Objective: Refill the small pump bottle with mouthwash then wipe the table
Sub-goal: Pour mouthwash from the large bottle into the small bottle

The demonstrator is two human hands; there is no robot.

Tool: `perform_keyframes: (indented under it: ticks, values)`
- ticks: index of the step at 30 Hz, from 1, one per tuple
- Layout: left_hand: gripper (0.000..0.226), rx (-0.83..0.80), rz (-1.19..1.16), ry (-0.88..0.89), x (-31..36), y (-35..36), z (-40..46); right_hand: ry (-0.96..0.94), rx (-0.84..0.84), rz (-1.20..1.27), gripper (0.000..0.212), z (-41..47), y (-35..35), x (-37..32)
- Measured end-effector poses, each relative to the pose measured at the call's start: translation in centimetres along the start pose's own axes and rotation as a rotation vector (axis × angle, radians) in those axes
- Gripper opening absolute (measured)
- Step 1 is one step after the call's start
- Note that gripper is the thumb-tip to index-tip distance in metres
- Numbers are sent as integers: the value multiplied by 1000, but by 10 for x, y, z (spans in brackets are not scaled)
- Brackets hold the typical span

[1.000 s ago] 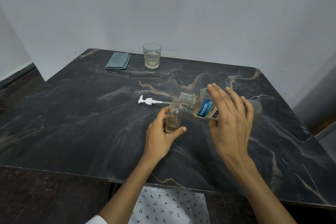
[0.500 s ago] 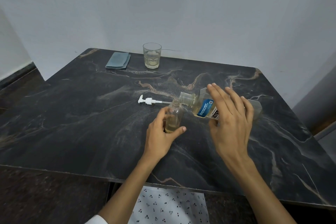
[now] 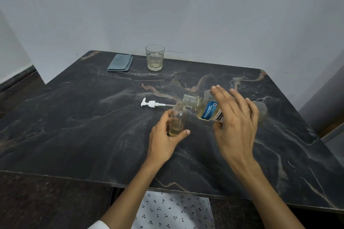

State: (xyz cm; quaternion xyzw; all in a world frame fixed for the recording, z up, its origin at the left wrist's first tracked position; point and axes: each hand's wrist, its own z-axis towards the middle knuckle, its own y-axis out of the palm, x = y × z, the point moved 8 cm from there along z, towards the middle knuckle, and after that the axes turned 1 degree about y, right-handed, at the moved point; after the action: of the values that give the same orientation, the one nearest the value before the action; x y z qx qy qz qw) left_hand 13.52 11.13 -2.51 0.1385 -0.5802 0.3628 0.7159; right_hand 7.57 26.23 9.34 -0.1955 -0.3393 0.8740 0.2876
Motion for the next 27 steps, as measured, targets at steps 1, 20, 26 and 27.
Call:
perform_keyframes:
  ticks: [1, 20, 26, 27]
  values:
    - [58, -1, 0, -3, 0, 0, 0, 0, 0, 0, 93, 0, 0, 0]
    - [62, 4, -3, -2, -2, 1, 0, -2, -4, 9, 92, 1, -1, -1]
    - [61, 3, -5, 9, -1, 1, 1, 0, -4, 15, 93, 0, -1, 0]
    - [61, 5, -7, 11, -1, 0, 1, 0, -5, 14, 93, 0, -1, 0]
